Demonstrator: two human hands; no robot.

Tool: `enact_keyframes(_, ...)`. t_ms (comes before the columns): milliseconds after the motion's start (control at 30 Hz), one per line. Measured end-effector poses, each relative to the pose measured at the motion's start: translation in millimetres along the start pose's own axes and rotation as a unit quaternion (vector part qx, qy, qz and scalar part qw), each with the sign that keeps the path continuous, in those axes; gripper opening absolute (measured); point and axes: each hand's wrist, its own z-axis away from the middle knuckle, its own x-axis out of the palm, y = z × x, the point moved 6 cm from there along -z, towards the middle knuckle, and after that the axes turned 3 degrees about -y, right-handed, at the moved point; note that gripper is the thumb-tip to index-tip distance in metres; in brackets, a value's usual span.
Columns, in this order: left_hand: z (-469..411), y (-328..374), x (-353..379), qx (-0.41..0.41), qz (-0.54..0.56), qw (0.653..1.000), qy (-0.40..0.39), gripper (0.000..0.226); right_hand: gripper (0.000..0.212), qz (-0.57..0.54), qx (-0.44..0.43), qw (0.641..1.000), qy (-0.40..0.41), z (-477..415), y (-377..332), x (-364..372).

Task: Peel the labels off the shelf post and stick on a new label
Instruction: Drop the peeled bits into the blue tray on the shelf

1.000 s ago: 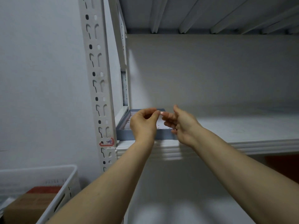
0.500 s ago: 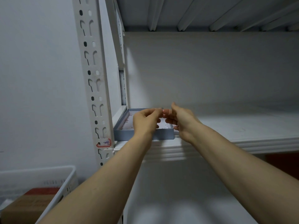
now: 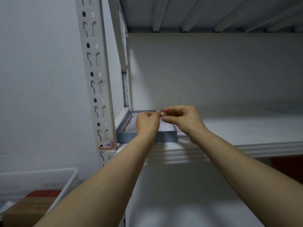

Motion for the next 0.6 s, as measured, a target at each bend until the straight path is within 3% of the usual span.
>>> enact_keyframes(267, 4.0, 0.9, 3.5, -0.066, 0.083, 0.994, -0.034, 0.01, 0.012, 0.161, -0.066, 0.984, 0.046, -1.0, -11.8, -3.1)
enact_keyframes(400, 5.4, 4.7, -0.1, -0.065, 0.082, 0.994, -0.021, 0.019, 0.009, 0.188, -0.08, 0.977, 0.059, 0.4, -14.5, -3.0)
enact_keyframes(600, 10.1, 16.2, 3.4, -0.006, 0.029, 0.999, -0.022, 0.032, 0.027, 0.332, 0.006, 0.943, 0.033, -6.9, -14.8, 3.0)
